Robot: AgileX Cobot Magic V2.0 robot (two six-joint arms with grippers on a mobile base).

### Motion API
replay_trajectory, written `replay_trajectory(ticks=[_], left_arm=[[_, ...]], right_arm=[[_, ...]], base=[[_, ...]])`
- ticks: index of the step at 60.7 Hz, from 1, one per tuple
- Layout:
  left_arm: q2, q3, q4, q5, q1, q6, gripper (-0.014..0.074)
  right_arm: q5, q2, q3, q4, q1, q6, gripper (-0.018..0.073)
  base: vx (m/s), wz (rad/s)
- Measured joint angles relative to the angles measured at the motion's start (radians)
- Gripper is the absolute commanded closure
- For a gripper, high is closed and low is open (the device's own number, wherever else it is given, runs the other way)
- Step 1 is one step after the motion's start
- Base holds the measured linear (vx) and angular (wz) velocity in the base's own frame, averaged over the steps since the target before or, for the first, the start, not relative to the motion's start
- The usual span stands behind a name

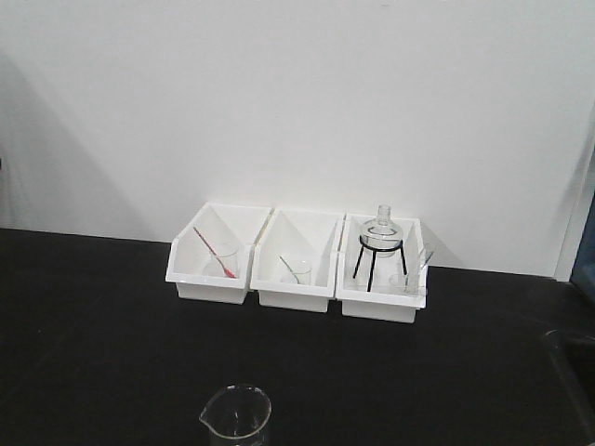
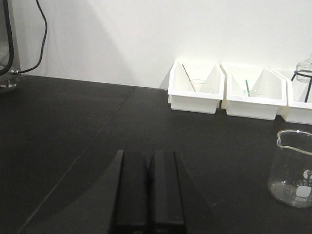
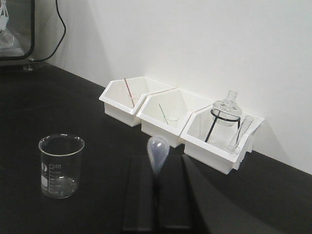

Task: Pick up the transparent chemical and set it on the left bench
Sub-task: 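Lower the pipette into the empty glass beaker and open the right gripper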

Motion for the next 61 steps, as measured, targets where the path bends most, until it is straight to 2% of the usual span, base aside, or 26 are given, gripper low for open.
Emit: replay_trajectory(ticks=[8,18,27,31,34,40,44,49,55,61], left_arm=[[0.0,0.0,0.0,0.0,0.0,0.0,0.06],[0.0,0.0,0.0,0.0,0.0,0.0,0.06],[0.0,0.0,0.0,0.0,0.0,0.0,0.06],[0.0,0.0,0.0,0.0,0.0,0.0,0.06],[0.0,0.0,0.0,0.0,0.0,0.0,0.06],[0.0,0.0,0.0,0.0,0.0,0.0,0.06],[0.0,0.0,0.0,0.0,0.0,0.0,0.06],[0.0,0.0,0.0,0.0,0.0,0.0,0.06],[0.0,0.0,0.0,0.0,0.0,0.0,0.06],[0.0,0.0,0.0,0.0,0.0,0.0,0.06]], right_arm=[[-0.064,0.055,-0.03,0.025,0.0,-0.008,0.0562],[-0.118,0.192,-0.175,0.055,0.0,-0.019,0.0561],[-0.168,0.378,-0.306,0.135,0.005,-0.056,0.0561],[-0.182,0.469,-0.349,0.178,0.043,-0.095,0.0561],[-0.173,0.543,-0.385,0.236,0.095,-0.159,0.0561],[-0.104,0.672,-0.46,0.389,0.25,-0.333,0.0561],[0.0,0.776,-0.524,0.511,0.385,-0.513,0.0561],[0.087,0.885,-0.607,0.676,0.495,-0.696,0.0561],[0.111,1.041,-0.708,0.866,0.574,-0.911,0.0561],[0.099,1.153,-0.776,0.972,0.614,-0.997,0.0561]], base=[[0.01,-0.03],[0.0,-0.01],[0.0,0.0],[0.0,0.0],[0.0,0.0],[0.0,0.0],[0.0,0.0],[0.0,0.0],[0.0,0.0],[0.0,0.0]])
